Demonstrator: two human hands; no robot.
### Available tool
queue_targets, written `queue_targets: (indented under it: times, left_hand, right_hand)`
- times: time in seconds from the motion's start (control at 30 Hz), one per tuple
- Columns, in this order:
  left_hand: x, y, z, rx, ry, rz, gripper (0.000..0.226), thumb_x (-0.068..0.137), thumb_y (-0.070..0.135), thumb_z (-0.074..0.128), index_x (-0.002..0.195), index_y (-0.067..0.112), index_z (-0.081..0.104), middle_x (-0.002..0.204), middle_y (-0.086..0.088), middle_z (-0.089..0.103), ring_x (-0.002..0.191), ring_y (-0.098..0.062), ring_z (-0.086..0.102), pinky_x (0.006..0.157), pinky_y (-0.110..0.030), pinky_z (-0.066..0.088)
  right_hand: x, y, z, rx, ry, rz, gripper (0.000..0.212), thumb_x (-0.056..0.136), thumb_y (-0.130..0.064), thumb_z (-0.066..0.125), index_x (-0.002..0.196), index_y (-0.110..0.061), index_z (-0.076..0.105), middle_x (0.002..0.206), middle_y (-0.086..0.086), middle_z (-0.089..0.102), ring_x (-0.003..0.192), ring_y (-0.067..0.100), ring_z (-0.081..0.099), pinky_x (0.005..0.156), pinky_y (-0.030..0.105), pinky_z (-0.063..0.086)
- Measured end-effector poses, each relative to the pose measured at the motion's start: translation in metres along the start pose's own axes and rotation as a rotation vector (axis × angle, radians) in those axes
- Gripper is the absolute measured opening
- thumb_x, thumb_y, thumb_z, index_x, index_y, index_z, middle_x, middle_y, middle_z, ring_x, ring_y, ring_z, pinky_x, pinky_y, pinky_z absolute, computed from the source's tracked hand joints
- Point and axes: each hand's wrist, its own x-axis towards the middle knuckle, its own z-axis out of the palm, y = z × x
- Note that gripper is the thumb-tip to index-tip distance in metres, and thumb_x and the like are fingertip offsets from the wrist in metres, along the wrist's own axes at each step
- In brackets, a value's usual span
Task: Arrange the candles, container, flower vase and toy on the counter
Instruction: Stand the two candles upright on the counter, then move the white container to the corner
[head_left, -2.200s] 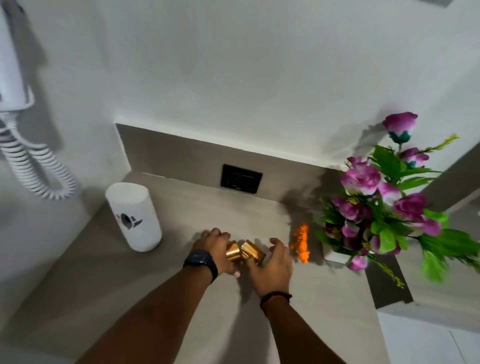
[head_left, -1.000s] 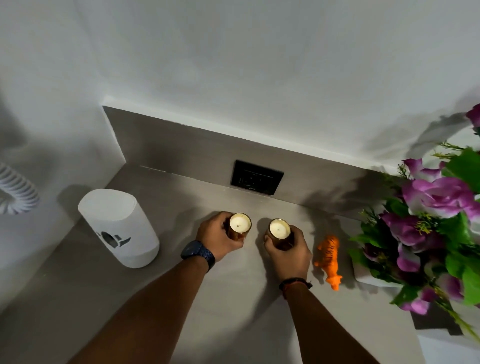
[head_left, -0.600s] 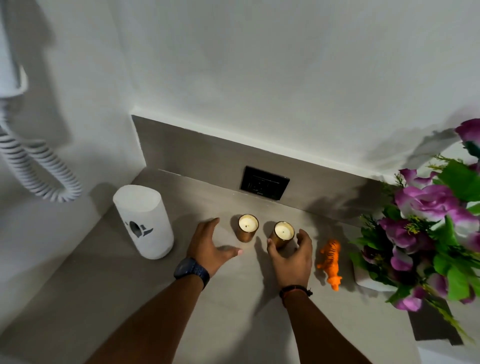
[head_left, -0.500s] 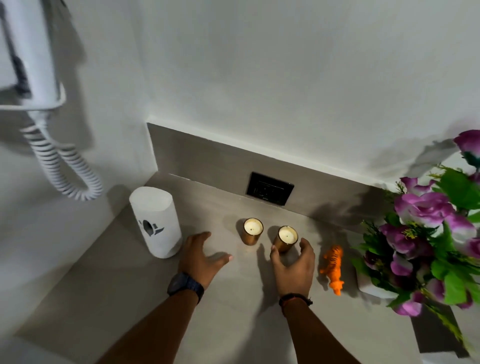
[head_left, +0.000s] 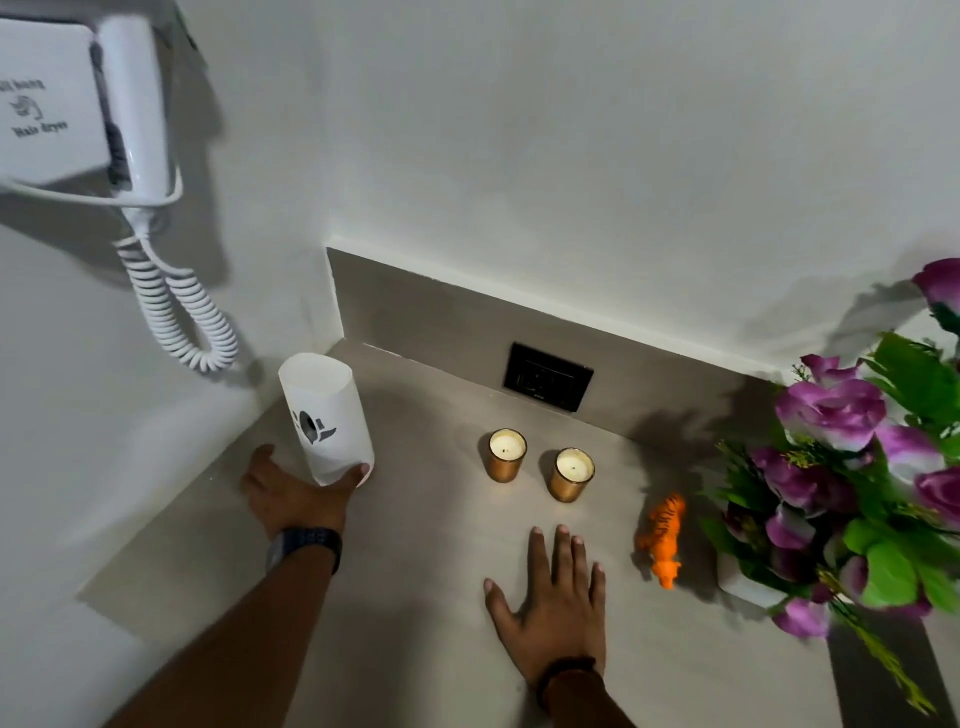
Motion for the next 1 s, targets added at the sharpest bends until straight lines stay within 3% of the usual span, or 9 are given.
queue_targets:
  times: [0.07,0.2,0.37,0.57,0.67,0.77,0.93,1.0]
  left_hand:
    - [0.006,-0.001,0.003,-0.083,-0.080,-0.008,0.108,0.044,0.024,0.094,0.134,0.012,0.036,0.133,-0.015,0.044,0.120,-0.034,0.045,0.101,-0.045,0.040]
    - [0.018,-0.003,0.012,-0.265,-0.210,-0.025,0.077,0.049,0.011,0.091,0.115,0.026,0.055,0.105,0.002,0.061,0.097,-0.025,0.061,0.084,-0.036,0.048]
    - [0.040,0.004,0.030,-0.273,-0.242,-0.044,0.078,0.051,0.016,0.090,0.119,0.026,0.054,0.111,0.001,0.062,0.092,-0.017,0.060,0.084,-0.034,0.048]
    - [0.080,0.020,0.062,-0.265,-0.280,-0.010,0.077,0.049,0.021,0.091,0.116,0.028,0.055,0.115,0.001,0.063,0.097,-0.019,0.061,0.090,-0.041,0.051]
    - [0.104,0.026,0.080,-0.295,-0.292,0.011,0.074,0.047,0.018,0.091,0.112,0.029,0.057,0.105,0.006,0.064,0.093,-0.019,0.062,0.088,-0.041,0.051]
    - [0.128,0.028,0.094,-0.300,-0.308,0.029,0.075,0.047,0.020,0.091,0.113,0.025,0.057,0.111,0.003,0.065,0.100,-0.024,0.063,0.089,-0.042,0.051]
    - [0.160,0.027,0.108,-0.306,-0.318,0.071,0.075,0.047,0.020,0.091,0.114,0.023,0.057,0.117,-0.003,0.066,0.102,-0.025,0.062,0.090,-0.047,0.051]
    - [0.169,0.027,0.110,-0.306,-0.315,0.083,0.075,0.047,0.019,0.091,0.114,0.020,0.057,0.118,-0.005,0.065,0.102,-0.025,0.062,0.090,-0.047,0.051]
  right_hand:
    - [0.002,0.000,0.001,-0.008,-0.004,0.010,0.092,0.068,-0.086,0.005,0.146,-0.038,-0.006,0.161,-0.001,-0.004,0.148,0.023,-0.009,0.118,0.047,-0.009]
    - [0.007,-0.002,0.004,-0.021,-0.006,0.014,0.093,0.066,-0.087,0.002,0.145,-0.040,-0.007,0.161,-0.002,-0.006,0.148,0.024,-0.010,0.117,0.048,-0.011]
    - [0.007,-0.003,0.009,-0.017,0.015,0.021,0.089,0.070,-0.085,0.008,0.146,-0.040,-0.001,0.161,-0.003,-0.001,0.148,0.022,-0.007,0.118,0.048,-0.007]
    - [0.011,-0.005,0.004,-0.060,-0.045,0.043,0.087,0.069,-0.084,0.009,0.144,-0.044,-0.009,0.157,-0.007,-0.017,0.145,0.020,-0.018,0.118,0.047,-0.011]
    - [0.010,-0.010,-0.001,-0.071,0.004,0.048,0.085,0.070,-0.080,0.027,0.145,-0.040,0.016,0.159,-0.003,0.011,0.148,0.023,0.009,0.118,0.049,0.009]
    - [0.010,-0.012,-0.004,-0.101,0.004,0.057,0.084,0.068,-0.076,0.037,0.142,-0.036,0.033,0.154,0.001,0.031,0.143,0.025,0.027,0.114,0.050,0.023]
    - [0.016,-0.015,-0.007,-0.147,-0.021,0.086,0.085,0.067,-0.078,0.032,0.140,-0.037,0.035,0.153,0.000,0.031,0.142,0.026,0.028,0.113,0.050,0.023]
    - [0.015,-0.018,-0.006,-0.156,-0.072,0.097,0.088,0.065,-0.081,0.025,0.144,-0.041,0.020,0.158,-0.005,0.015,0.146,0.021,0.011,0.117,0.047,0.012]
